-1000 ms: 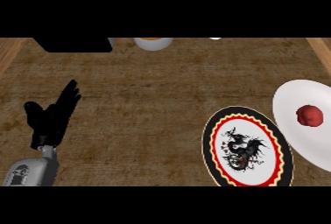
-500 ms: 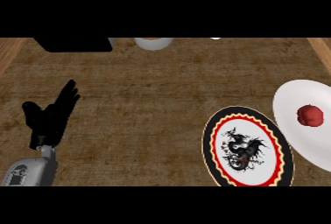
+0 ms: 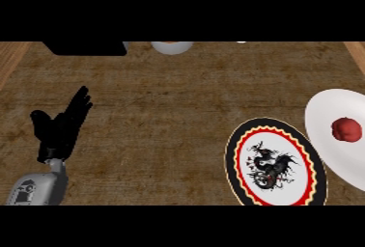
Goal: Pick the bell pepper from the plate and place it in the plate
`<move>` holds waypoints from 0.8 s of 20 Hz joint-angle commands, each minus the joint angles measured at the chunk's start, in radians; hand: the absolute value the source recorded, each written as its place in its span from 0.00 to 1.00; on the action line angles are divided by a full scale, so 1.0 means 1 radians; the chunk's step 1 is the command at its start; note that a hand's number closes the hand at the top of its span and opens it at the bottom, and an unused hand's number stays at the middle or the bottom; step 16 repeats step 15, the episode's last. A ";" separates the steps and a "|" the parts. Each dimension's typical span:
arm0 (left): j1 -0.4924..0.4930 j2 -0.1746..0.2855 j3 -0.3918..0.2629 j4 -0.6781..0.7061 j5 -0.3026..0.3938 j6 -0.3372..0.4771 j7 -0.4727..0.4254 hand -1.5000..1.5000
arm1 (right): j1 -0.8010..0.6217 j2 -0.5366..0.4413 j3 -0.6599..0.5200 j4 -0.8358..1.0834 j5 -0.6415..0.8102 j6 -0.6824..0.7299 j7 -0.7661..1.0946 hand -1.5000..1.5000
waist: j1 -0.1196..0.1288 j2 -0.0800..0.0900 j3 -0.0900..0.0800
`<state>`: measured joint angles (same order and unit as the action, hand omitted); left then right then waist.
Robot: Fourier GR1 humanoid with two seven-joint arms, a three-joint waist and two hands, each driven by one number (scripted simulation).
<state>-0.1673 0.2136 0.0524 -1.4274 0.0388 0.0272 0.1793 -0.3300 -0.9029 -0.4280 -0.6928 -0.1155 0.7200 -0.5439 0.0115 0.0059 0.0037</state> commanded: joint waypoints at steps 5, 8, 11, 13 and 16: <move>-0.012 -0.030 -0.018 -0.002 -0.004 0.008 0.017 0.50 | -0.011 -0.052 0.012 0.104 -0.008 0.157 -0.198 0.00 | 0.011 0.002 0.002; -0.045 0.000 0.018 0.035 0.019 -0.019 -0.002 0.50 | 0.000 -0.085 0.036 0.125 0.007 0.172 -0.214 0.00 | 0.008 0.006 0.002; -0.053 -0.018 0.010 0.039 0.009 -0.002 -0.010 0.50 | 0.015 -0.084 0.052 0.148 0.031 0.112 -0.258 0.00 | 0.015 0.009 0.005; -0.034 -0.008 0.004 0.035 0.002 -0.013 -0.020 0.50 | 0.047 -0.107 0.066 0.140 0.034 0.140 -0.287 0.00 | 0.007 0.005 0.004; -0.040 0.002 0.004 0.017 0.016 -0.032 0.008 0.50 | -0.006 -0.117 0.070 0.169 0.032 0.101 -0.249 0.00 | 0.029 0.007 0.005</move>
